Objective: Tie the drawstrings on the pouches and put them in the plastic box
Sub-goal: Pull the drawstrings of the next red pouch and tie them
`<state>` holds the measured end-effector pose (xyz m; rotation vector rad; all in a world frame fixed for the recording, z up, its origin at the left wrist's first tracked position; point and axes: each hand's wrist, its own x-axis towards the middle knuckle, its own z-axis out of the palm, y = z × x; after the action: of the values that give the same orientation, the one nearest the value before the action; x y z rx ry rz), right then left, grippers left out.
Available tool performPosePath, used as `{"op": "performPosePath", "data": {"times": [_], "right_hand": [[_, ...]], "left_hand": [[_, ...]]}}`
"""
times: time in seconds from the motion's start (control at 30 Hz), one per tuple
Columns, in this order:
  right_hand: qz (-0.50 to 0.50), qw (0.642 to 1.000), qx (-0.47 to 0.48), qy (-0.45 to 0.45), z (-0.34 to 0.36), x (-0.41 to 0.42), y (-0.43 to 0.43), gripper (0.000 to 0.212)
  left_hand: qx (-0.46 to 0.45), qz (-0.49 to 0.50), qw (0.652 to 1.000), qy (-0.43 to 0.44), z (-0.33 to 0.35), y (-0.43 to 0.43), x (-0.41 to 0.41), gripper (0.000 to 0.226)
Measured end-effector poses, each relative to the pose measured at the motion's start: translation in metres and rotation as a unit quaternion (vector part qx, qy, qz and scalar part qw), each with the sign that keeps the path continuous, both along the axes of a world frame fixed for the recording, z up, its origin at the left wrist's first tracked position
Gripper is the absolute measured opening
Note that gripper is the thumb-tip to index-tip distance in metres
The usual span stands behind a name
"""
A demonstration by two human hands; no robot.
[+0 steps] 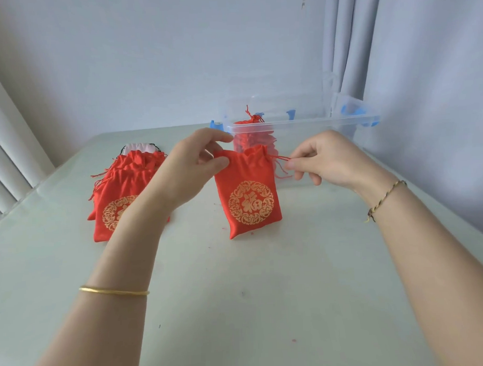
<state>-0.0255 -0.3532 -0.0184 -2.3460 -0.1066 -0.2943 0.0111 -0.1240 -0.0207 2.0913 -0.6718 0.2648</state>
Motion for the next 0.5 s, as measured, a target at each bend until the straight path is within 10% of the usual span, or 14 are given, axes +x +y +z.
{"op": "performPosePath", "data": {"times": [0.5], "right_hand": [[-0.051,0.998,-0.017,-0.029,0.0,-0.002,-0.013,0.014]], "left_hand": [[0.014,0.092,0.995,0.046,0.0,0.017,0.0,0.016]]}}
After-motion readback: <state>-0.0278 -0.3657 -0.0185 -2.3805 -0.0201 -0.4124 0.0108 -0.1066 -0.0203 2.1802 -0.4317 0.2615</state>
